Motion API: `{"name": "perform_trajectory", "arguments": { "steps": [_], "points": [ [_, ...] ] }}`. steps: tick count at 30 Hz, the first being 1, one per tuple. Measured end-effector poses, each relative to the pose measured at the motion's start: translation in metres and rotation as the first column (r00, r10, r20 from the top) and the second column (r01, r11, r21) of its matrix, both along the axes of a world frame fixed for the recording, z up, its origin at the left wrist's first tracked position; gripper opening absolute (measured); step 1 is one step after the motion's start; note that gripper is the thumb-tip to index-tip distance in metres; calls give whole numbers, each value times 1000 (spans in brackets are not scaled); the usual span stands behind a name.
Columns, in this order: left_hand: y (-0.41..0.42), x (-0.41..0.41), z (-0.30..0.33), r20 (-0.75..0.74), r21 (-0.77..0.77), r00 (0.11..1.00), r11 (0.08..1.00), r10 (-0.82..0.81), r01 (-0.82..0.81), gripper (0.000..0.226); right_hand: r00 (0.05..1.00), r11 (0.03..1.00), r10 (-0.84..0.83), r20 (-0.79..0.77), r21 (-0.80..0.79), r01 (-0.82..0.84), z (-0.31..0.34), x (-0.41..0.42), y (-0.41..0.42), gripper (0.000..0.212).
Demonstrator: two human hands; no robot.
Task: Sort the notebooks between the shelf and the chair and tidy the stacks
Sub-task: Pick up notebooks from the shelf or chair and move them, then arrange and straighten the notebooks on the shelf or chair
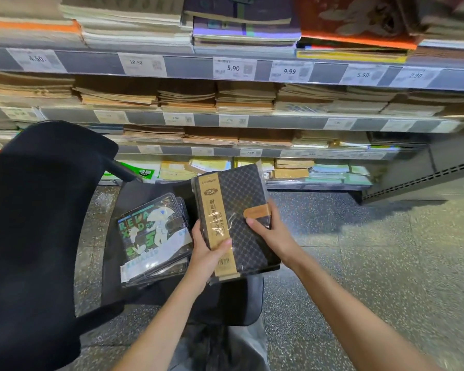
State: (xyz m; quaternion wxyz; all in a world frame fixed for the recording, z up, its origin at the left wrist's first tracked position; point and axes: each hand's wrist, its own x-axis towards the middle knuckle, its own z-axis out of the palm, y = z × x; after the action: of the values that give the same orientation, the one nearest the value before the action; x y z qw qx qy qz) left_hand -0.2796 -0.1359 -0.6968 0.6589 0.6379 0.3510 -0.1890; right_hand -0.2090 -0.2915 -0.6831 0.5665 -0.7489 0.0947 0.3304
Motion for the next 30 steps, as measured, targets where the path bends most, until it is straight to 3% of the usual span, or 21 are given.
{"name": "perform_trajectory", "arguments": {
  "steps": [4, 9, 12, 15, 19, 23, 30],
  "points": [
    [4, 2, 2, 28, 115, 997, 991, -69, 65, 83, 1000, 1000, -21, 14, -19, 21, -8, -3, -1, 83],
    [-1, -5, 4, 17, 128, 997, 989, 69, -71, 64, 989, 989, -145, 26, 45, 144, -4, -8, 4, 90],
    [-7, -13, 5, 13, 93, 996, 992, 85, -85, 55, 988, 992, -128, 85, 10, 127, -7, -13, 1, 71],
    [-13, -17, 5, 21, 80, 997, 994, 73, -74, 60, 991, 994, -106, 87, -1, 106, -8, -14, -2, 48],
    [-14, -18, 5, 37, 104, 994, 989, 100, -103, 61, 971, 992, -116, 211, -18, 123, -4, -15, -2, 18],
    [-13, -21, 14, 51, 73, 994, 992, 99, -102, 65, 964, 990, -142, 227, 25, 140, 6, -19, -1, 17],
    [-9, 6, 72, 205, 51, 976, 995, 73, -85, 59, 911, 994, -106, 398, 13, 110, 77, 13, 3, 19]
  ]
}}
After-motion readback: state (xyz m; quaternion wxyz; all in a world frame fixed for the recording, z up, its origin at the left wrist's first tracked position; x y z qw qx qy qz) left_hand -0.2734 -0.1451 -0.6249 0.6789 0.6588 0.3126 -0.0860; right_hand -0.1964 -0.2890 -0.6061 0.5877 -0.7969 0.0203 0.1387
